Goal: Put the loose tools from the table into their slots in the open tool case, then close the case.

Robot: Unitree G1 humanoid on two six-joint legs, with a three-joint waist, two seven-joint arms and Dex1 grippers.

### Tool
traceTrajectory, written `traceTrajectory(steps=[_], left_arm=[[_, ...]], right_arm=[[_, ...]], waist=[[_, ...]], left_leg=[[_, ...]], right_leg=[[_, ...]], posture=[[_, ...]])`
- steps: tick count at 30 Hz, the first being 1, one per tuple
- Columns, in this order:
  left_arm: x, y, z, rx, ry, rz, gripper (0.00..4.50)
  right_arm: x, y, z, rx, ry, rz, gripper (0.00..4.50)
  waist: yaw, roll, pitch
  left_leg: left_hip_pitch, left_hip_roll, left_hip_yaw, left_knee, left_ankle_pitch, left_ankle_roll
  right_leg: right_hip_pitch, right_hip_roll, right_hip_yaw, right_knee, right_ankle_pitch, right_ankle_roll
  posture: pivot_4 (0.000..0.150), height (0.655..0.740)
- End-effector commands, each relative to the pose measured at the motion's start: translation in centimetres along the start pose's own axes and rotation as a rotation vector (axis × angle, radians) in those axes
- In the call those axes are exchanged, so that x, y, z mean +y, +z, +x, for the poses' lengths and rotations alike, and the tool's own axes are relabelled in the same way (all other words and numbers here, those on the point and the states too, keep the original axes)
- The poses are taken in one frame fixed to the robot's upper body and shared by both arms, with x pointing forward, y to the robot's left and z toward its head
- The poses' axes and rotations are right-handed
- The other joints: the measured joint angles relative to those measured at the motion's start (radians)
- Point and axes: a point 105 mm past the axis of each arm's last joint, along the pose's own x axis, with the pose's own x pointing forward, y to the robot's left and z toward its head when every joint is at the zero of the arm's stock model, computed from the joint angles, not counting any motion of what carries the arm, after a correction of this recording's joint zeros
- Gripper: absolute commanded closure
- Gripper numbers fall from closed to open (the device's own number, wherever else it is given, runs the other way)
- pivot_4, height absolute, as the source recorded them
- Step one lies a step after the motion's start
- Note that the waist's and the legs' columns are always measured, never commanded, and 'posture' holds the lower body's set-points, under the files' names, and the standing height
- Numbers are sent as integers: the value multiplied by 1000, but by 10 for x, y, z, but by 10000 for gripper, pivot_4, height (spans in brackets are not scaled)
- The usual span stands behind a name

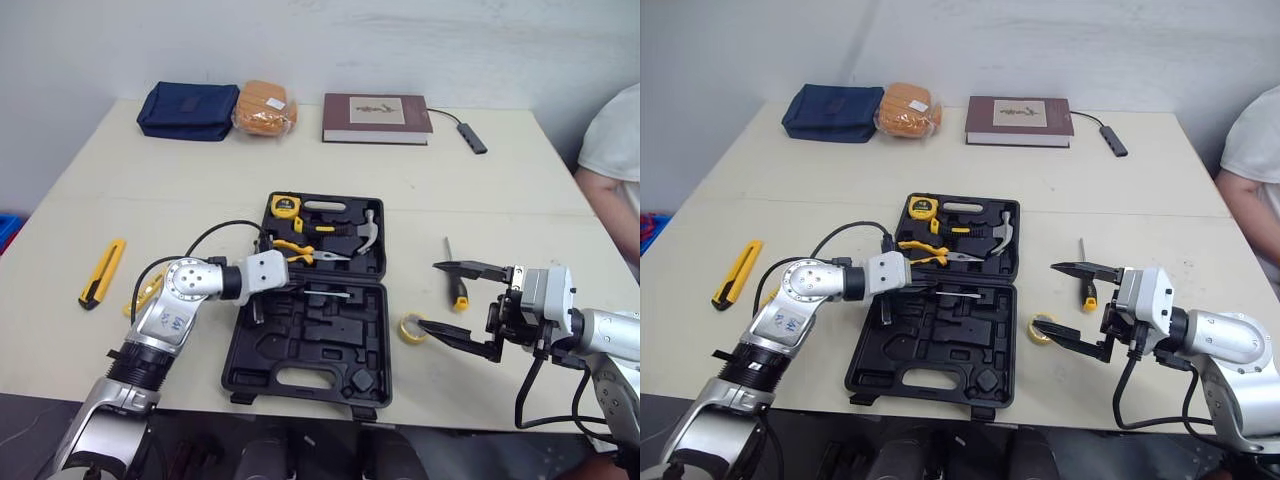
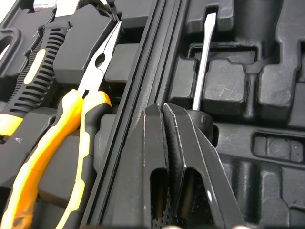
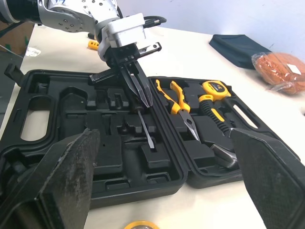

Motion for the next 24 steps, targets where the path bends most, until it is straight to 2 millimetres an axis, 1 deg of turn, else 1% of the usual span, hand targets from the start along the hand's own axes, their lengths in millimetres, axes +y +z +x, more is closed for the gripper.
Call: traceTrajectory(steps=[1, 3, 5, 6, 10, 12, 14, 16, 17, 19, 20, 21, 22, 24], left_arm=[[-78, -61, 16, 194, -244, -197, 44118], [-87, -67, 16, 218, -265, -223, 44118], [-97, -71, 18, 238, -297, -216, 44118], [-101, -71, 19, 243, -304, -215, 44118], [-104, -71, 25, 248, -286, -236, 44118], [-90, -64, 28, 209, -222, -261, 44118], [-70, -55, 27, 146, -156, -269, 44118], [-50, -37, 22, 40, -111, -228, 44118], [-45, -32, 20, 10, -101, -222, 44118], [-25, -5, 8, -141, -57, -197, 44118], [-19, 3, 3, -187, -48, -195, 44118], [-10, 14, -5, -246, -18, -156, 44118], [-2, 24, -15, -300, 0, -156, 44118], [8, 40, -33, -371, 22, -131, 44118]], right_arm=[[-1, 1, -2, -10, -15, -13, 0], [-1, 0, -2, -11, -19, -11, 0], [-1, -1, -2, -15, -22, -10, 0], [-1, -1, -2, -16, -24, -11, 0], [-1, -2, -3, -16, -28, -13, 0], [-1, -3, -4, -12, -29, -14, 0], [-3, -4, -5, -9, -31, -17, 0], [-4, -4, -6, -7, -34, -19, 0], [-4, -4, -6, -8, -34, -19, 0], [-5, -5, -8, -4, -38, -22, 0], [-6, -5, -9, -3, -40, -23, 0], [-6, -6, -11, 0, -43, -23, 0], [-8, -7, -14, 6, -48, -25, 0], [-9, -8, -19, 15, -58, -25, 0]], waist=[[0, 1, -8], [0, 2, -10], [-2, 0, -16], [-3, 2, -19], [-4, 11, -25], [5, 13, -26], [16, 13, -26], [18, 12, -25], [17, 12, -24], [14, 12, -24], [13, 10, -21], [12, 5, -16], [12, 2, -13], [12, -2, -8]], left_leg=[[0, 0, 0, -1, 0, 0], [3, 0, 0, -1, -1, -1], [11, 2, 0, -3, -6, -2], [15, 3, 0, -3, -11, -6], [20, 3, -1, -4, -13, -7], [22, 3, -1, -4, -13, -7], [25, 3, -2, -5, -13, -7], [26, 3, -2, -6, -15, -7], [25, 3, -2, -6, -15, -6], [22, 3, -2, -6, -15, -6], [17, 3, -2, -6, -15, -6], [12, 3, -2, -6, -14, -7], [6, 3, -2, -5, -10, -5], [-4, 4, -2, -3, -6, -9]], right_leg=[[0, 0, 0, -1, 0, 0], [3, 0, 0, -2, 0, 0], [11, 1, 1, -5, -2, -1], [15, 1, 3, -6, -3, -2], [20, 1, 5, -8, -4, -2], [23, 0, 5, -9, -5, -2], [23, 0, 4, -11, -5, -2], [23, 0, 5, -14, -5, -2], [23, 0, 5, -15, -5, -2], [22, -1, 5, -15, -5, -2], [20, -1, 5, -15, -5, -2], [14, 0, 5, -13, -4, -1], [8, 0, 4, -11, -5, -2], [-1, 2, 3, -10, -5, -2]], posture=[[1500, 7400], [1500, 7400], [1500, 7400], [1500, 7400], [1500, 7400], [1500, 7400], [1500, 7400], [1500, 7400], [1500, 7400], [1500, 7400], [1500, 7400], [1500, 7400], [1500, 7400], [1500, 7400]])
